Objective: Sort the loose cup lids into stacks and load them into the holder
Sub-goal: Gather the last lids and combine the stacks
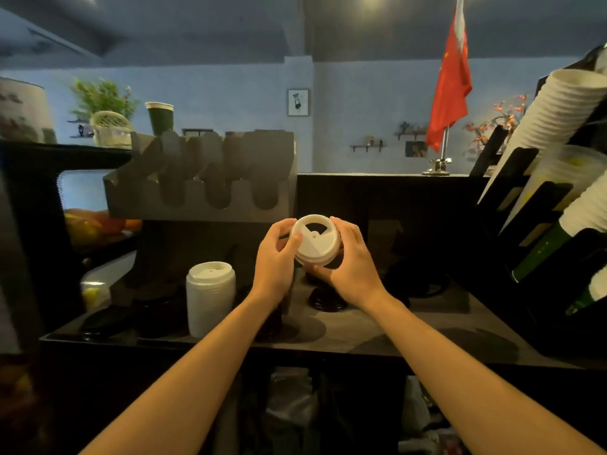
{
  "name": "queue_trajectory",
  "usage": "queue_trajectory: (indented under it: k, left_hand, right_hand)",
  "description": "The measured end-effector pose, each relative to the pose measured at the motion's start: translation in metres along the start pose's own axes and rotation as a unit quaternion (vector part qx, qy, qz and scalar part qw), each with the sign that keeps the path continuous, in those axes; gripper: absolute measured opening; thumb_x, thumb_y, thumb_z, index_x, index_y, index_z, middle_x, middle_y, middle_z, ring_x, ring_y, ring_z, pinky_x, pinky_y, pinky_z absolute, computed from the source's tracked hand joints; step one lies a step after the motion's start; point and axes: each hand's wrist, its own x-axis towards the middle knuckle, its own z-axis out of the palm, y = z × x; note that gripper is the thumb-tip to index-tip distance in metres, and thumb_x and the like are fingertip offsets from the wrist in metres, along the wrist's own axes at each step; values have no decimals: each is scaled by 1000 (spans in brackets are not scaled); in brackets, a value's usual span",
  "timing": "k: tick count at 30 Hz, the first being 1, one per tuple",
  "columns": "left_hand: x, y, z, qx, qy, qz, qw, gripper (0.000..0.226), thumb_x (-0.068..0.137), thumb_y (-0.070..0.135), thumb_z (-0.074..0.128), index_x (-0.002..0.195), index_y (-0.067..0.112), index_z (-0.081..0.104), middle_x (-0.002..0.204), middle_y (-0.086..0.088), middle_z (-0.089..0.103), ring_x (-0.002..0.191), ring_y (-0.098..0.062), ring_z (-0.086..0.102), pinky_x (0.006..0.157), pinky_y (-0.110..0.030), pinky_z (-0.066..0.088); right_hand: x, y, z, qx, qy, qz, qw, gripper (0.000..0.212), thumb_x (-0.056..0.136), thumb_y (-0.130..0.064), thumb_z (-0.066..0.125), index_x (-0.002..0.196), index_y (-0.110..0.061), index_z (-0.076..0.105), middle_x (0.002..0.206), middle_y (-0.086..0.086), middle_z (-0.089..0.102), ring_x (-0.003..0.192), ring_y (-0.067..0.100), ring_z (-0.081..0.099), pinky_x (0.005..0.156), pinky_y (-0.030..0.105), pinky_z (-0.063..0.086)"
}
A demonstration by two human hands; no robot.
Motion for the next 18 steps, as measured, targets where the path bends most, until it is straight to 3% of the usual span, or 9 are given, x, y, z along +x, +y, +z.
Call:
queue_trajectory:
  k: [3,7,10,13,18]
  left_hand:
    - [1,3,-28,12,15,4,1000,22,99,32,64,121,28,60,114,11,67,106,-9,66,89,-23,55]
    - [3,4,-66,41,29,18,999,24,99,29,64,122,25,61,114,9,67,106,-9,66,89,-22,56]
    - [3,5,-95,59,36,17,997,27,101,34,60,124,21,63,114,7,68,106,-8,66,87,-21,54]
    - [4,3,-121,80,53,3,995,25,102,37,56,120,21,64,110,9,68,103,-7,65,85,-18,52]
    - [11,-12,-154,92,87,-47,991,24,103,36,54,118,22,66,109,7,68,104,-8,64,88,-24,52]
  right_hand:
    - [0,-19,16,0,0,-13,1000,89,74,-35,87,146,-18,38,140,-3,45,121,2,38,93,3,28]
    - [4,-45,41,30,-30,4,999,93,75,-38,85,150,-21,34,143,-4,47,120,1,38,97,16,33]
    - [8,-64,60,64,-58,2,996,83,75,-43,85,143,-27,41,136,-6,50,116,2,45,96,16,40]
    - [13,-81,79,67,-84,14,994,79,75,-52,81,140,-28,44,134,-6,50,116,6,48,102,31,48]
    - [23,-96,108,25,-162,56,985,97,78,-65,72,155,-26,27,152,-3,43,137,19,42,108,41,40]
